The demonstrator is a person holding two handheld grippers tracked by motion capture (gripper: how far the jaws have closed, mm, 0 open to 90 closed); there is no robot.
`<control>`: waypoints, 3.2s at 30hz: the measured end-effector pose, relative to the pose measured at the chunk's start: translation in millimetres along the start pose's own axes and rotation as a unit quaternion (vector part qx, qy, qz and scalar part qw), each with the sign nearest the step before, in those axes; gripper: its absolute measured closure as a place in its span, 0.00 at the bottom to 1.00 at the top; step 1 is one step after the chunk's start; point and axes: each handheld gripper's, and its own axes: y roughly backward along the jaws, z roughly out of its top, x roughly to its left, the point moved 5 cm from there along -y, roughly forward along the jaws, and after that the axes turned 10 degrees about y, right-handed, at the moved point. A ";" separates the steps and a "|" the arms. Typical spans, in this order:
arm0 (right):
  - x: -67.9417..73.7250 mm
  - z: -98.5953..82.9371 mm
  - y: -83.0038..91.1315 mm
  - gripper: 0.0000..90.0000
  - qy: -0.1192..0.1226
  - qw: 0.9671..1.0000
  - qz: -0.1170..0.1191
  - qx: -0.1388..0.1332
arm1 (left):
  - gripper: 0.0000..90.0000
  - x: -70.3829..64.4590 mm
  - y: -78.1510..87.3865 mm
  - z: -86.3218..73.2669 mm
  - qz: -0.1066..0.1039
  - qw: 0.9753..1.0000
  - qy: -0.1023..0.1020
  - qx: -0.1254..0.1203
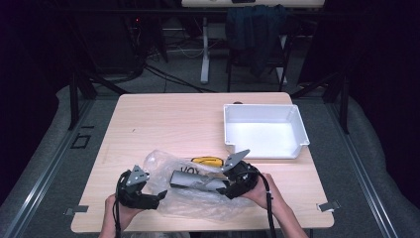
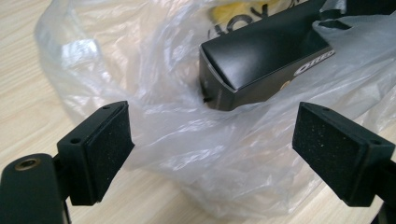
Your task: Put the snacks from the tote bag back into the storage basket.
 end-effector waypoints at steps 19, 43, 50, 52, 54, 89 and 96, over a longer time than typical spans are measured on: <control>-3.6 14.6 -26.5 0.38 0.050 0.995 0.048 0.074 | 0.14 7.0 -9.7 -2.6 0.003 1.000 0.008 0.012; -3.2 31.6 -32.5 0.47 0.067 0.991 0.043 0.104 | 0.14 3.4 -19.5 -3.6 0.008 1.000 0.003 0.021; -4.2 43.7 -7.6 0.47 0.076 0.992 0.033 0.094 | 0.14 4.7 -17.3 -3.3 0.010 1.000 -0.001 0.019; -6.1 47.9 0.9 0.47 0.080 0.992 0.032 0.087 | 0.13 5.6 -17.1 -3.7 0.010 1.000 0.001 0.019; -7.2 51.0 7.4 0.47 0.078 0.993 0.030 0.083 | 0.13 6.3 -16.7 -3.8 0.010 1.000 0.000 0.019; -60.1 24.4 79.0 0.47 0.074 0.993 0.005 0.087 | 0.06 21.2 7.6 -5.5 0.009 1.000 0.020 0.000; -73.0 18.6 93.1 0.47 0.083 0.992 -0.008 0.091 | 0.05 26.4 10.3 -7.6 0.014 0.999 0.032 -0.005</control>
